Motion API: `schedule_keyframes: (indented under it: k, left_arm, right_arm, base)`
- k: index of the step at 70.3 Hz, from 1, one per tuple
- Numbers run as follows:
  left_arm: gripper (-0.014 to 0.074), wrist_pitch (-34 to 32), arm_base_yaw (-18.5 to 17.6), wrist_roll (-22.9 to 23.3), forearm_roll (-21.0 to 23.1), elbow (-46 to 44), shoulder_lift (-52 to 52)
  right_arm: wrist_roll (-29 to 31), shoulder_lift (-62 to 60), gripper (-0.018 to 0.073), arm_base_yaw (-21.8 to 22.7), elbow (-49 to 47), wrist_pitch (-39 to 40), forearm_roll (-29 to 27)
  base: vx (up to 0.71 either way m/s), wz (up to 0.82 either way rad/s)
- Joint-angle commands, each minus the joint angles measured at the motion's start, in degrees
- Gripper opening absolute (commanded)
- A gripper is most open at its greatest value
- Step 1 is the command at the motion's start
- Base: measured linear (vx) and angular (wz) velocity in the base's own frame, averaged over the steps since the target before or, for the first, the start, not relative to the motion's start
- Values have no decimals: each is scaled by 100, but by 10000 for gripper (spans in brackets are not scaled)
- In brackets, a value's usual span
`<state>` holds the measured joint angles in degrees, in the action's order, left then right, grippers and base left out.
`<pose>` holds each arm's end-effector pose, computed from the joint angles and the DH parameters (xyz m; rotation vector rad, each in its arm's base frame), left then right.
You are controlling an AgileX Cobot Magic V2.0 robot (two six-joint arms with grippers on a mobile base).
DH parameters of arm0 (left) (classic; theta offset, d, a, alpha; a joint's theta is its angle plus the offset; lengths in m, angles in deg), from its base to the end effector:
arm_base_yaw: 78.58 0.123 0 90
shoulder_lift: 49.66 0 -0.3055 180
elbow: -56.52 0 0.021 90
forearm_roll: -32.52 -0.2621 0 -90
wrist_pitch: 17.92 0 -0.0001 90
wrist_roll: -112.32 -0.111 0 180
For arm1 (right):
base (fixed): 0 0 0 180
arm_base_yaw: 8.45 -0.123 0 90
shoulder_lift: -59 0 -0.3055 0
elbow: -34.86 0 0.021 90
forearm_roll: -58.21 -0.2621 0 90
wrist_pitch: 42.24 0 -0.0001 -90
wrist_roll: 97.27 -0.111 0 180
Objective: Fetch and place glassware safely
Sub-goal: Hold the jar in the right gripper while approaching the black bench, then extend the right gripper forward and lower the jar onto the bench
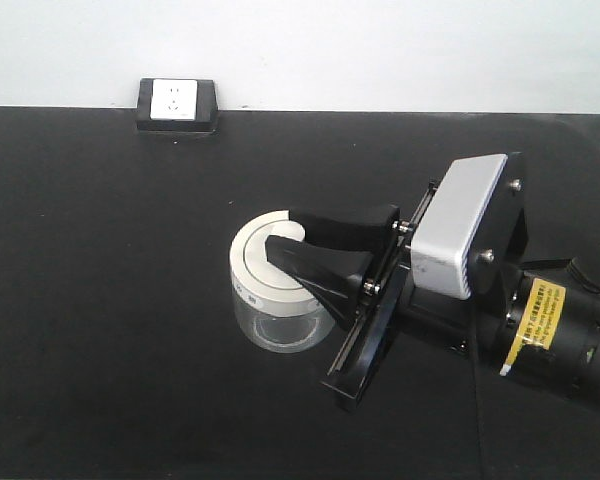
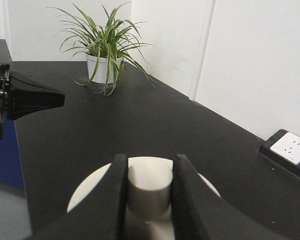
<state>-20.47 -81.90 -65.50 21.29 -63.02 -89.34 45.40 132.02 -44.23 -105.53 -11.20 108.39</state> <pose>0.1363 -0.0089 0.2777 0.1899 1.6940 0.0670 0.1875 0.1892 0.3309 -0.9045 1.3677 0.6921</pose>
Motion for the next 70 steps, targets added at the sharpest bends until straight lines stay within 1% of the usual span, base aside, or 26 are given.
schedule_keyframes:
  k: [1,62,70]
  left_arm:
    - [-7,-403,-31,50,42,-146,8]
    - [-7,-403,-31,50,42,-146,8]
    - [-7,-403,-31,50,42,-146,8]
  right_arm:
    - [16,-149,-3,10,-183,434,-167]
    - [16,-149,-3,10,-183,428,-167]
    - [16,-149,-3,10,-183,301,-269]
  base:
    - [0,0]
    - [0,0]
    - [0,0]
